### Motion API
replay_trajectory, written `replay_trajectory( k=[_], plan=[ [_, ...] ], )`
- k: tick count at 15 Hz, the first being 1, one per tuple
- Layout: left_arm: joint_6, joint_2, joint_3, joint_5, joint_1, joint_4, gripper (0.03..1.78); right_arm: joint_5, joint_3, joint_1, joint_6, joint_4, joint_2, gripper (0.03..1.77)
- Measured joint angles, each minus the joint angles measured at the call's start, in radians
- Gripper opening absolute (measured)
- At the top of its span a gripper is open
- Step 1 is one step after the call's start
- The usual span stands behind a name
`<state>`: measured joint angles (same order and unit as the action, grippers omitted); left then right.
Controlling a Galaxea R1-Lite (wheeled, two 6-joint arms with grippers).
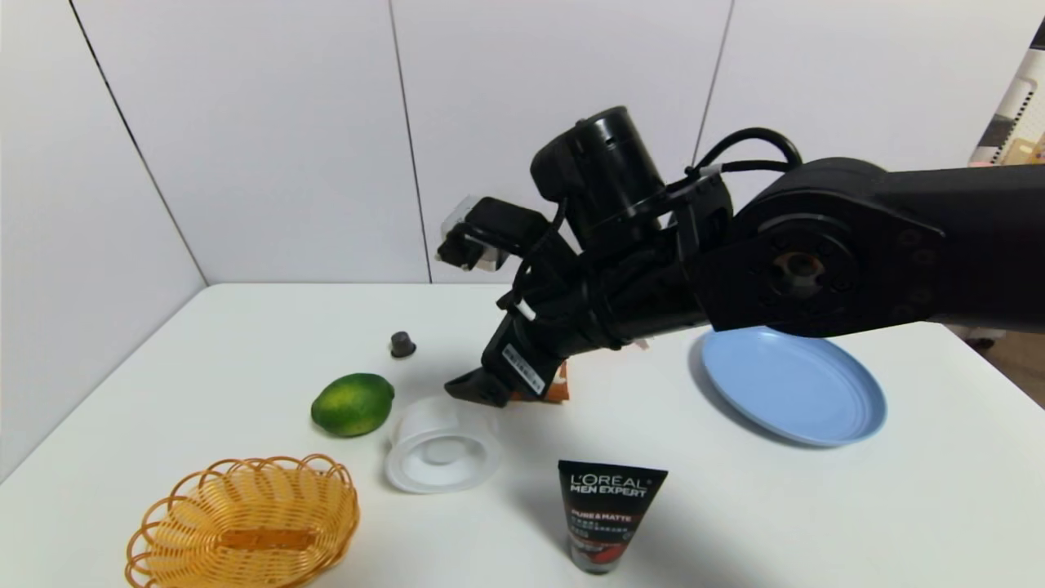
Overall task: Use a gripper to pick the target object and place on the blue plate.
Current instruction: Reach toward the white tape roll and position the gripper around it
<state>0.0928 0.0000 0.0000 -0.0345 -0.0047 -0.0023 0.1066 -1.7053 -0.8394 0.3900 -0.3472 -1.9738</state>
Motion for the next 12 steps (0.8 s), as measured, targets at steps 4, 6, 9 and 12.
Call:
replay_trajectory(
  k=[4, 6, 9, 12],
  plan=[
    [0.0, 0.0, 0.0, 0.0, 0.0, 0.0, 1.69, 0.019, -0.004, -0.011, 0.099, -0.003, -0.032, 1.7],
    [0.0, 0.0, 0.0, 0.0, 0.0, 0.0, 1.69, 0.046, -0.005, -0.016, 0.154, -0.002, -0.034, 1.7],
    [0.0, 0.0, 0.0, 0.0, 0.0, 0.0, 1.69, 0.117, -0.003, -0.025, 0.24, -0.002, -0.032, 1.7],
    [0.0, 0.0, 0.0, 0.0, 0.0, 0.0, 1.69, 0.143, 0.005, -0.039, 0.269, -0.004, -0.029, 1.7]
  ],
)
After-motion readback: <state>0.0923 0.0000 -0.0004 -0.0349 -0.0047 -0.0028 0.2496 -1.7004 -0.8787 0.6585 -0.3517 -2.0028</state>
